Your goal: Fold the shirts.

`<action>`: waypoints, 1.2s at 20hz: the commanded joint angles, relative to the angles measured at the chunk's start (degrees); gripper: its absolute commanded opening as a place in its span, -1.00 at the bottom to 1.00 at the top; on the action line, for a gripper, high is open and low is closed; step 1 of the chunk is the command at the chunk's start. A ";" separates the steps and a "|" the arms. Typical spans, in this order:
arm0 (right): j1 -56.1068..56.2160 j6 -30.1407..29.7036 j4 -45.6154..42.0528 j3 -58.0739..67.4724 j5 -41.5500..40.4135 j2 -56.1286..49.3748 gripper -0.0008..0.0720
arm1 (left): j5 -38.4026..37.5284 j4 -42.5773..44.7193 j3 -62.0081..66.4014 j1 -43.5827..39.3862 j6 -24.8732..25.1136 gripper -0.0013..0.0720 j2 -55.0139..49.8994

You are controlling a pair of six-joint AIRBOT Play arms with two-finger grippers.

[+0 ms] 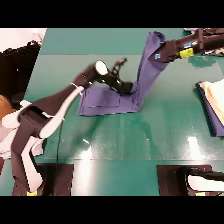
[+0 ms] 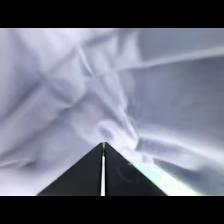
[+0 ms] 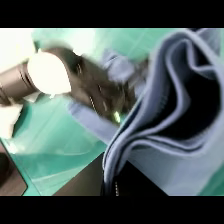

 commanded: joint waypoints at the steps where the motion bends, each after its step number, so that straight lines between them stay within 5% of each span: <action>1: 5.92 -1.05 0.04 0.17 -3.17 -2.69 -0.94 | -4.31 5.05 2.73 8.24 0.37 -0.90 5.40; 7: 21.88 -4.63 0.07 0.20 -22.62 -13.53 -0.93 | -10.49 18.32 3.56 23.82 1.90 -0.90 19.50; 8: 24.06 -6.23 0.00 0.17 -25.27 -15.37 -0.81 | -11.63 18.99 3.56 25.73 2.01 -0.90 20.94; 10: 26.93 -6.51 0.04 0.20 -27.87 -18.36 0.42 | -13.77 19.06 3.56 28.92 3.21 -0.90 22.91; 11: 27.41 -6.54 -0.07 0.17 -26.91 -18.93 0.55 | -14.64 19.04 3.56 29.99 3.37 -0.90 23.43; 15: 23.28 -6.01 -4.35 0.11 -16.46 -17.53 0.53 | -17.11 18.93 3.54 31.12 3.37 -0.90 23.80; 18: 16.06 -4.61 -8.17 -3.91 -10.14 -14.64 0.31 | -17.07 18.08 3.54 30.64 3.37 -0.90 23.80; 24: -1.33 -1.27 -7.32 -25.51 -14.23 -8.13 0.44 | -17.03 16.02 3.54 30.67 3.37 -0.90 23.74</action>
